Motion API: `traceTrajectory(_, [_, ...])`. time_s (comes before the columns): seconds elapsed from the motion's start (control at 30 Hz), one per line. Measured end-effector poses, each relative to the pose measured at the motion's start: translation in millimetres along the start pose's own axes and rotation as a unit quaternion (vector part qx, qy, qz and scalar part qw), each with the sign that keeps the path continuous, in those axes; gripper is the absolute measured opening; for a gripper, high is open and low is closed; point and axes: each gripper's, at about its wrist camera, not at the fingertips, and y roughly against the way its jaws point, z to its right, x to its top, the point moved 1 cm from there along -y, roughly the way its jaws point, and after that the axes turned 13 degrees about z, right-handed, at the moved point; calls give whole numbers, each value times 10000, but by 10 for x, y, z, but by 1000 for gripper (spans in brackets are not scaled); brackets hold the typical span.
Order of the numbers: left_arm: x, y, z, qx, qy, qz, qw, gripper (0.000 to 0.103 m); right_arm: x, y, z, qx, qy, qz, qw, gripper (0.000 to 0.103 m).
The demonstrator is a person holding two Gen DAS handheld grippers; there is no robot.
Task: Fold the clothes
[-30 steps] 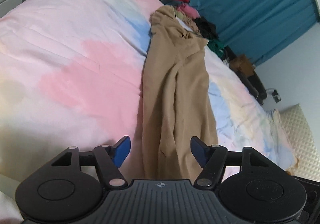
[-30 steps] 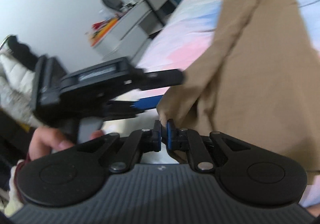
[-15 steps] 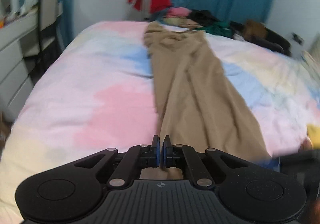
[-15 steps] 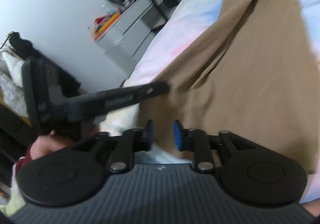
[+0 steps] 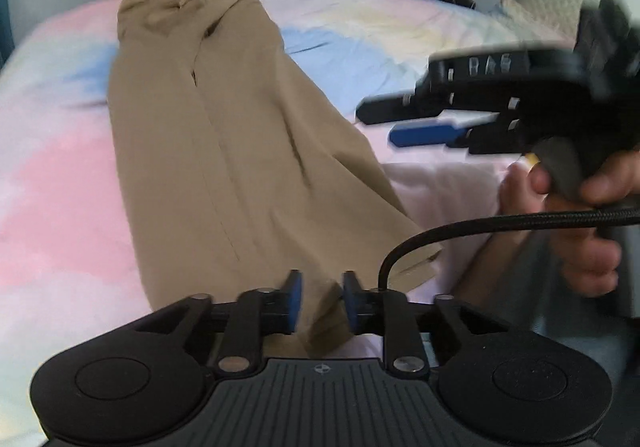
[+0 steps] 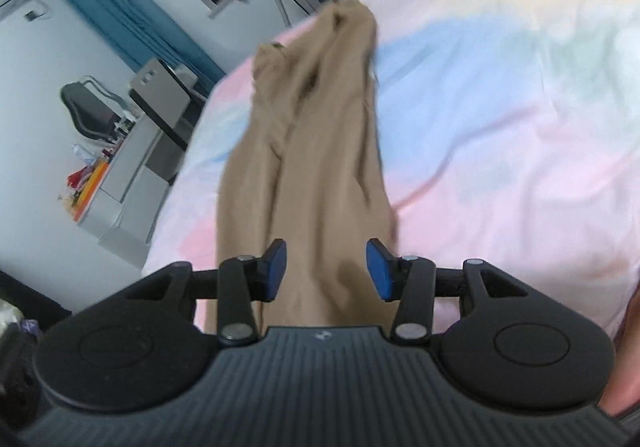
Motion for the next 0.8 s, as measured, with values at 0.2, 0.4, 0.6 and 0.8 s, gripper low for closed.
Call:
traceTrajectory(0.2, [122,360,-792,-261,2199,887,9711,67,-48,-102,196,-255,-396,-228,9986,48])
traceTrajectory(0.4, [-12,227,-1182,634,2967,518,9514,74,-153,-154,308,-475,-710,-469,9952,46])
traceTrajectory(0.6, [-39,31,-1093,897,2604,163,9612,74,-217,-190,391,-514,-1093,-616,9908,46])
traceTrajectory(0.8, [-1,-10,-988,844,2343,150,9684,74,-310,-161,309,-273,-1176,-979,9878,73])
